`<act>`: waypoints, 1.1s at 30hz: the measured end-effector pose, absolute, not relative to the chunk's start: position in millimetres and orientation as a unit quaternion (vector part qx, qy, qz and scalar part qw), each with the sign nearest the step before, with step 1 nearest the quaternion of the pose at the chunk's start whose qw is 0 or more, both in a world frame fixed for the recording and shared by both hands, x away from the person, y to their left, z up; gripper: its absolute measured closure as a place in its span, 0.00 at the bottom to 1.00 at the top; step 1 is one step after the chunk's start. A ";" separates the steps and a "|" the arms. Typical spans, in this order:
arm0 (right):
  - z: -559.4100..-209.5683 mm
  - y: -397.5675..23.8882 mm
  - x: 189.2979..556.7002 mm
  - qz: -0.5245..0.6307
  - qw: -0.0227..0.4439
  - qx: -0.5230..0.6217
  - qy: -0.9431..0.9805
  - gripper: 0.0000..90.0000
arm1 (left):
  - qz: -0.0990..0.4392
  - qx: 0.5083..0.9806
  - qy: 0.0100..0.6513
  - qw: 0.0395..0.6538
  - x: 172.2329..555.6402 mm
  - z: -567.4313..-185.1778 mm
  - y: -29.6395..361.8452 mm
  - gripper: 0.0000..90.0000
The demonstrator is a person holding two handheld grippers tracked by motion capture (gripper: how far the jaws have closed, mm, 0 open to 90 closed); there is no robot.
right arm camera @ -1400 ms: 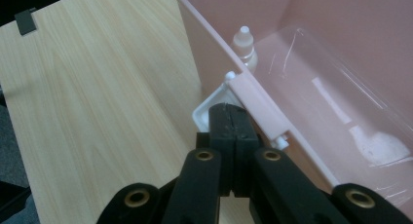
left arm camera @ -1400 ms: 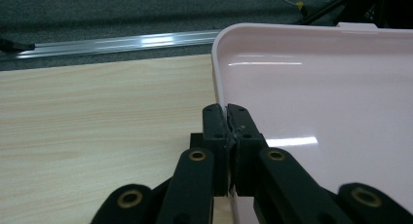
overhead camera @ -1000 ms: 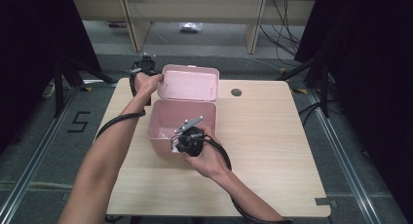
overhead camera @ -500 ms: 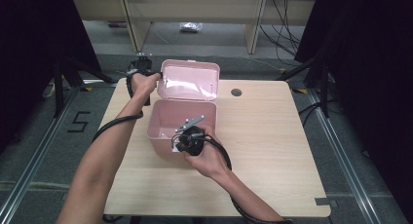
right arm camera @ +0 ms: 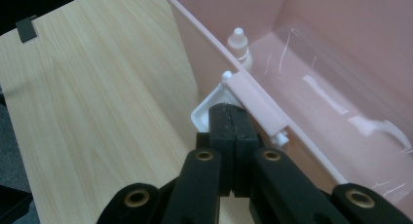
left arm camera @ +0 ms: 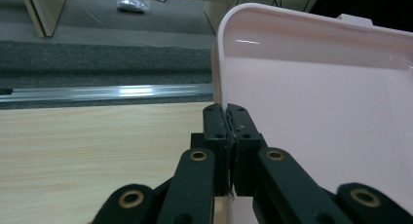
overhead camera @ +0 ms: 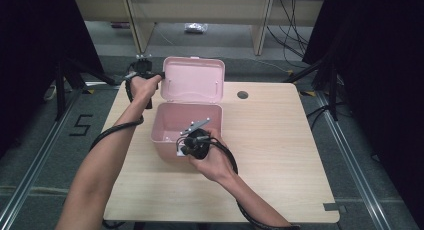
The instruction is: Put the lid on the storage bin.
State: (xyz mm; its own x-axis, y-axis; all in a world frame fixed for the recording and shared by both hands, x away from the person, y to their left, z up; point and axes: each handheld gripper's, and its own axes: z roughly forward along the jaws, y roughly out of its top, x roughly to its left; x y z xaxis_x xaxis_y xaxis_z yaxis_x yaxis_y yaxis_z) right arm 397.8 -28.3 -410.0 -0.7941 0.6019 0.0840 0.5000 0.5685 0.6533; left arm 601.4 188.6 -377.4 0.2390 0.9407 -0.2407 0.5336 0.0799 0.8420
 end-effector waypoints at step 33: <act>-410.0 -29.1 399.5 0.348 0.072 0.313 0.881 1.00 | 0.275 0.633 0.527 0.496 567.2 -367.2 195.2 0.98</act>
State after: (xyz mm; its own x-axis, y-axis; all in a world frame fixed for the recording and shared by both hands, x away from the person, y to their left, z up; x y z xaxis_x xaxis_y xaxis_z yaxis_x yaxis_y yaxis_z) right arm 399.5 -29.1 -410.0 -0.7932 0.6022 0.0908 0.5019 0.5619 0.6575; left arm 567.2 195.2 -367.2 0.2940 0.9398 -0.1743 0.3945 0.0468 0.9177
